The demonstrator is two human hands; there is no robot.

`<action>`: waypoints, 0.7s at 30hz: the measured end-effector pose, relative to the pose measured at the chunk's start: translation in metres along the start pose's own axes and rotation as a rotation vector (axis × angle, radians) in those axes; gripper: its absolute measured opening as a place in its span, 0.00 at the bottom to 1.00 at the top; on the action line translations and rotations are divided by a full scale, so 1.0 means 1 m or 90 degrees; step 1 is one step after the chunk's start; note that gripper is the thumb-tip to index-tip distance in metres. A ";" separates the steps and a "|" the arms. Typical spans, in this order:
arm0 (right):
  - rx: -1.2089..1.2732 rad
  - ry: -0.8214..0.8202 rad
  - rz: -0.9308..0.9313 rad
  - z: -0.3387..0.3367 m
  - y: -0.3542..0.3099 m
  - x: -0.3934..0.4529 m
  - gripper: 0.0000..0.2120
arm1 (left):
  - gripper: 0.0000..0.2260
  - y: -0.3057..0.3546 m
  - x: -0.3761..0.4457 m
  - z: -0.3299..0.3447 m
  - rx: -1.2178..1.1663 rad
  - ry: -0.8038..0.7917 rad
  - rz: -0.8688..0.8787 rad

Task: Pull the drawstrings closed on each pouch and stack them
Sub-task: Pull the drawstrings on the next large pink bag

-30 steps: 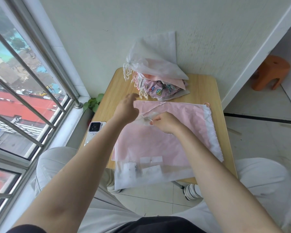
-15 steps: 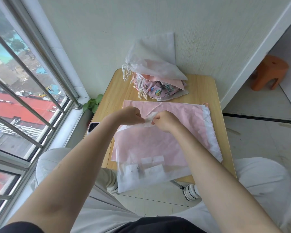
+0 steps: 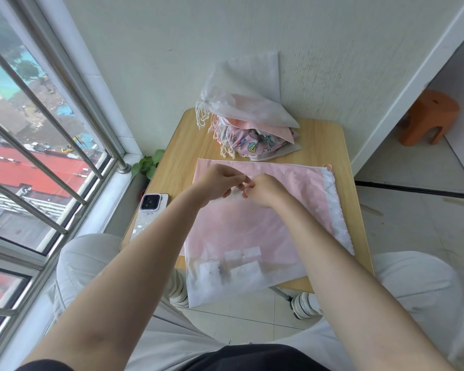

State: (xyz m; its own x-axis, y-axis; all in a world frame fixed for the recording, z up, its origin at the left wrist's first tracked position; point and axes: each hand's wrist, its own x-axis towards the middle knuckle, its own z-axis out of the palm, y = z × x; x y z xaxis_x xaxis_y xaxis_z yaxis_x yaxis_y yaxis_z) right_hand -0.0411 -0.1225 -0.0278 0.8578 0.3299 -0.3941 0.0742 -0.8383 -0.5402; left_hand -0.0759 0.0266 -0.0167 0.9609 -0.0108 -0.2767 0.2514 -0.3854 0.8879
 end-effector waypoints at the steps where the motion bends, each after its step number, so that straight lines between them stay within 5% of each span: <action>1: 0.015 -0.004 -0.004 -0.001 0.000 0.000 0.10 | 0.06 -0.001 0.001 0.002 0.000 0.035 -0.014; 5: 0.110 -0.024 -0.018 -0.010 0.000 -0.007 0.12 | 0.12 -0.007 0.008 0.007 0.064 0.104 -0.041; 13: 0.254 -0.014 -0.097 -0.039 -0.018 -0.015 0.06 | 0.10 -0.003 0.004 0.003 0.244 -0.011 0.001; 18: 0.476 0.086 -0.235 -0.049 -0.039 -0.012 0.11 | 0.13 -0.006 0.008 0.001 0.070 -0.012 -0.051; 21: 0.370 0.163 -0.247 -0.043 -0.029 0.002 0.20 | 0.15 0.000 0.010 -0.004 -0.050 -0.052 -0.098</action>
State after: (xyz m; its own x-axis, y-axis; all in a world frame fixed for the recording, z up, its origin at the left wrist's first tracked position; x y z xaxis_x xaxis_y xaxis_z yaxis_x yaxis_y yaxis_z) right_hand -0.0199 -0.1159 0.0191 0.9216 0.3845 0.0525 0.1763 -0.2942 -0.9394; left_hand -0.0656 0.0305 -0.0175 0.8984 -0.0325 -0.4380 0.4066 -0.3151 0.8575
